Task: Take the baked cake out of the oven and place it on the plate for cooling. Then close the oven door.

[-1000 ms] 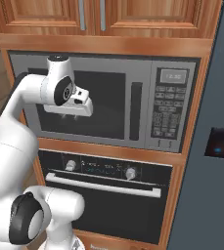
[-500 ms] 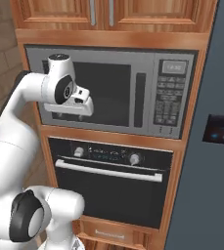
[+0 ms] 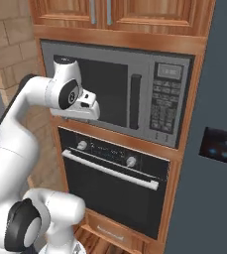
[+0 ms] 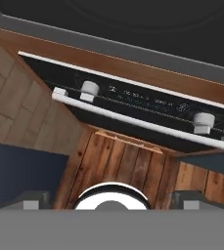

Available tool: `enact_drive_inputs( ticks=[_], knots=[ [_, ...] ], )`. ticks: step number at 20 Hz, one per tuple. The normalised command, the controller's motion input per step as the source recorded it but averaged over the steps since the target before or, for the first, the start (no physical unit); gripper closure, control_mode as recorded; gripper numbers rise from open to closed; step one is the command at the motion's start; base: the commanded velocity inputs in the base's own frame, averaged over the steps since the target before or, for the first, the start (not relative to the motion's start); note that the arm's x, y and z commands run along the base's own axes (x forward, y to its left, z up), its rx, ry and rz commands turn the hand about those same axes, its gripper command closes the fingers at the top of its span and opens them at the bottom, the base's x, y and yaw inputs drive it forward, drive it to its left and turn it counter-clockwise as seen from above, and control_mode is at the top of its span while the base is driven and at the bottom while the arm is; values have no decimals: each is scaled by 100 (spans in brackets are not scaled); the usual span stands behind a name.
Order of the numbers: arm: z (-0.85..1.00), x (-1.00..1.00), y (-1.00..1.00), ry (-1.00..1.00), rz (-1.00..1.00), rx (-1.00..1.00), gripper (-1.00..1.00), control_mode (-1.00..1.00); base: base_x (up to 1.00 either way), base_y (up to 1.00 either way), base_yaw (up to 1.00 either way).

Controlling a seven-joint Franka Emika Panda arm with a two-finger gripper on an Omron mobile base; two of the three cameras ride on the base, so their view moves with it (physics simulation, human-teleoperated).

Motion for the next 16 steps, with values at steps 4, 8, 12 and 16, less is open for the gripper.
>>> enact_drive_inputs(
  ticks=[4,8,12,16],
  knots=[
    [0,0,0,0,0,0,-100,100,-57,-83,64],
    [0,0,0,0,0,0,-100,100,-59,-68,63],
    [0,0,0,0,0,0,-100,100,-43,-61,53],
    [0,0,0,0,0,0,-100,100,-38,-40,26]
  ],
)
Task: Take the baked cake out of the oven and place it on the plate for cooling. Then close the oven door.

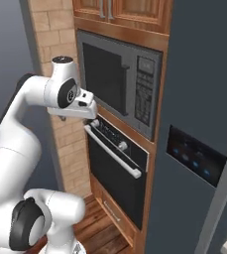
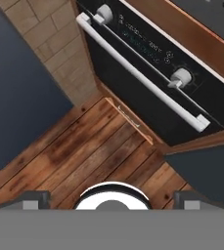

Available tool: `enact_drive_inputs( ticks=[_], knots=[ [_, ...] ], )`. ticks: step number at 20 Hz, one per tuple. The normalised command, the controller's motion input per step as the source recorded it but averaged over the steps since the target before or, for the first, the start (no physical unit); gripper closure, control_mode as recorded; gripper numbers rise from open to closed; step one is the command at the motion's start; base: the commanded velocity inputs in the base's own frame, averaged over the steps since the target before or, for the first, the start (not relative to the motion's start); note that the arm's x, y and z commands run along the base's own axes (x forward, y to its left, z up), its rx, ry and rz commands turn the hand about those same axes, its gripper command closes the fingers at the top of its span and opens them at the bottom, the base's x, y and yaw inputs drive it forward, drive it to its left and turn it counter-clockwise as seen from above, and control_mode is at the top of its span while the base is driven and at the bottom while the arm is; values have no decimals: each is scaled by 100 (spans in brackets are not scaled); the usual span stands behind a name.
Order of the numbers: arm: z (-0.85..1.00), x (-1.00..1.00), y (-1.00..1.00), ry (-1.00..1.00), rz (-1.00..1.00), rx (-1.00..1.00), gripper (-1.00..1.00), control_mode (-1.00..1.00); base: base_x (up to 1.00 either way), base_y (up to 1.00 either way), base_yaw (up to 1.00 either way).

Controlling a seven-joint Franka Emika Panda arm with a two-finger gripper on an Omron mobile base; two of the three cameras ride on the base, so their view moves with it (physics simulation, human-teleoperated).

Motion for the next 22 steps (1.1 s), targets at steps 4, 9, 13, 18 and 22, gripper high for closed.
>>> enact_drive_inputs(
  ticks=[4,9,13,18,22],
  knots=[
    [0,0,0,0,0,0,-100,100,-20,-46,17],
    [0,0,0,0,0,0,-100,100,2,-61,24],
    [0,0,0,0,0,0,-100,100,30,-57,37],
    [-3,0,-11,0,7,0,-100,-100,11,-45,31],
    [-3,-16,-19,-2,20,-3,-100,-100,0,0,0]
  ],
)
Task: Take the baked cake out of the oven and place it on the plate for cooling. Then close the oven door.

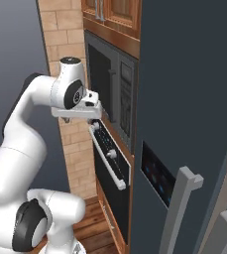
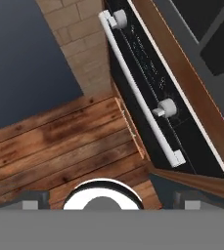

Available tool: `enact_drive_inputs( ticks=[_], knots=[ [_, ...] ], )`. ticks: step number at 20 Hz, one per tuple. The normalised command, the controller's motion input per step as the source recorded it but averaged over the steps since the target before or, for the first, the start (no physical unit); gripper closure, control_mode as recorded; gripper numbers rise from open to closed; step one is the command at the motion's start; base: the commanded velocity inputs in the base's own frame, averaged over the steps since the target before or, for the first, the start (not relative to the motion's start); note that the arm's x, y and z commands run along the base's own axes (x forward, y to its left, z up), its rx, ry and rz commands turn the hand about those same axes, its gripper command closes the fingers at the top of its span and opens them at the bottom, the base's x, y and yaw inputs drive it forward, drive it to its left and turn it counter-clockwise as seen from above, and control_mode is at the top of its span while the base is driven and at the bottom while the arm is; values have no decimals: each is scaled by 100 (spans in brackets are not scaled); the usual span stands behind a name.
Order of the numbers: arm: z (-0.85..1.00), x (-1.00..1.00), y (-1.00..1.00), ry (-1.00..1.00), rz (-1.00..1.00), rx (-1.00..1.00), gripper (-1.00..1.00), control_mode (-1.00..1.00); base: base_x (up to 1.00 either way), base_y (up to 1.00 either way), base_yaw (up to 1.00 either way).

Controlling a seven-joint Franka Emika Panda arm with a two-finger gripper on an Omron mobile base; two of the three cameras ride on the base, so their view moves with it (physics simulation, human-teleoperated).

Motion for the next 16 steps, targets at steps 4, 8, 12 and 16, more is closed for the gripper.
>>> enact_drive_inputs(
  ticks=[4,8,12,16],
  knots=[
    [0,-16,58,-2,1,-21,-100,-100,0,0,0],
    [-8,-4,68,-2,0,-30,-100,-100,0,0,0],
    [-29,0,46,0,-1,-31,-100,-100,0,0,0],
    [-45,-3,8,0,-6,-25,-100,-100,0,0,0]
  ],
)
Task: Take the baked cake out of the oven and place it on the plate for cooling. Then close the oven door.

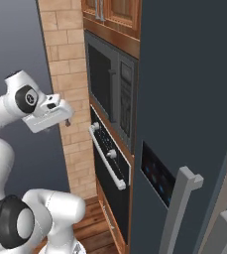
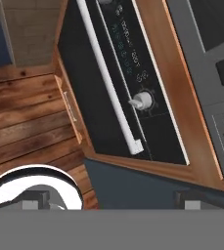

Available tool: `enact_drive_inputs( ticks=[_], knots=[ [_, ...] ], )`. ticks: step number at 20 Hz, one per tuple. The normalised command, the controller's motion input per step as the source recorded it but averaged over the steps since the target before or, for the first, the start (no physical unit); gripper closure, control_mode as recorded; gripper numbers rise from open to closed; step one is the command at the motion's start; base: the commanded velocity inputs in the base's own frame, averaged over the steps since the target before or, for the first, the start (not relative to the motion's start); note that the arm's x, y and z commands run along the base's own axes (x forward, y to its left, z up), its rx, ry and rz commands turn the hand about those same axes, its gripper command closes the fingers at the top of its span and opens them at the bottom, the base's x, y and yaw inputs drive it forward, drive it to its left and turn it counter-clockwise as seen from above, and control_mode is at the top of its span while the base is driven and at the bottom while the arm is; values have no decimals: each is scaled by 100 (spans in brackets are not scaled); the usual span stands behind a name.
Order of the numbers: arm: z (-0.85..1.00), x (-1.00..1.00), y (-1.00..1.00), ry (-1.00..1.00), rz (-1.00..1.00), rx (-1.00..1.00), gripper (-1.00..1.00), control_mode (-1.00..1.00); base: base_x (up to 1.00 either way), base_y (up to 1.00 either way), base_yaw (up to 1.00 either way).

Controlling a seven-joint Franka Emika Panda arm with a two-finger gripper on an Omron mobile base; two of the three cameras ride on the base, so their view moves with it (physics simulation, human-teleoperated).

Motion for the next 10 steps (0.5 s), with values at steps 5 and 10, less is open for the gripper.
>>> enact_drive_inputs(
  ticks=[5,10],
  knots=[
    [-50,0,0,0,-9,-17,-100,-100,0,0,0],
    [-52,0,-6,-1,-7,-8,-100,-100,0,0,0]
  ],
)
